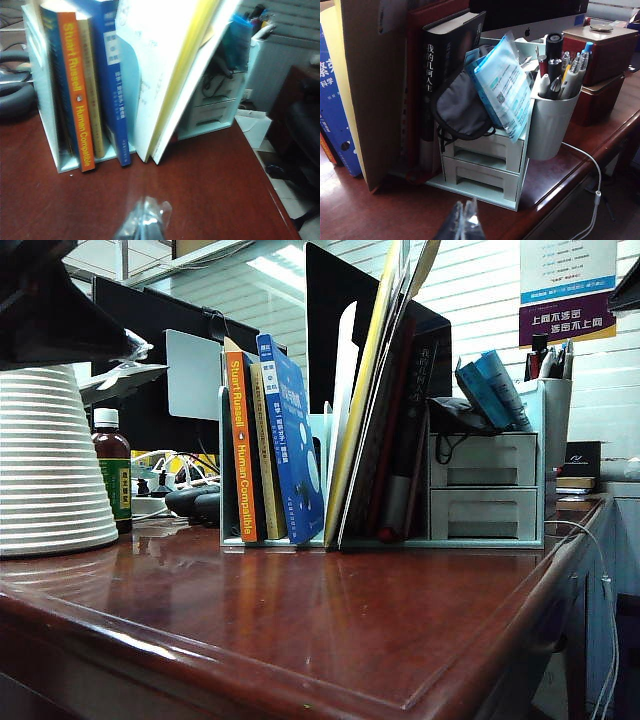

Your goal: Pick up the blue book and put it on the bookshelf.

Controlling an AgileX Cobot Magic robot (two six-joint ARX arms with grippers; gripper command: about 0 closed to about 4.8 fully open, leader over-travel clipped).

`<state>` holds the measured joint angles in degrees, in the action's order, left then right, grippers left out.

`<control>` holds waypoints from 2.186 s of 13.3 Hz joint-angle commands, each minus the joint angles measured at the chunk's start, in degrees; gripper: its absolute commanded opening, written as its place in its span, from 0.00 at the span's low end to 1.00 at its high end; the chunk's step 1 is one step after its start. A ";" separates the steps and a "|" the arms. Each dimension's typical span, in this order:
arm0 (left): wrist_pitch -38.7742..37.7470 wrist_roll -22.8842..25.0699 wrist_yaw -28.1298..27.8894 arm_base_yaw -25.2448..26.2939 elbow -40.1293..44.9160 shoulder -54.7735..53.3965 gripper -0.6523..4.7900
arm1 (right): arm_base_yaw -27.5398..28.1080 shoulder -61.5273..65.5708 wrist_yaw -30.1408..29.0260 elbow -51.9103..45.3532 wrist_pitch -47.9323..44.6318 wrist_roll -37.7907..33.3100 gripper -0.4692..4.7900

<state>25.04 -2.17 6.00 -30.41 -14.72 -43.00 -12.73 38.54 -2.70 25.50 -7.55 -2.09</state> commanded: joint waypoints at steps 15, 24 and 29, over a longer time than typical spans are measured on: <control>-30.03 5.22 -10.05 25.64 14.32 42.88 0.14 | -0.07 -0.13 0.04 0.24 0.13 -0.28 0.08; -29.70 5.16 -10.27 25.68 14.32 42.88 0.17 | 6.08 -14.25 1.77 -15.76 -1.46 1.27 0.08; -29.73 5.16 -10.25 25.68 14.32 42.86 0.17 | 13.70 -38.36 3.17 -25.11 4.15 1.27 0.08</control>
<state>-5.32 2.96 -4.14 -4.86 -0.45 -0.08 0.30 0.32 0.38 0.51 -5.63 -0.93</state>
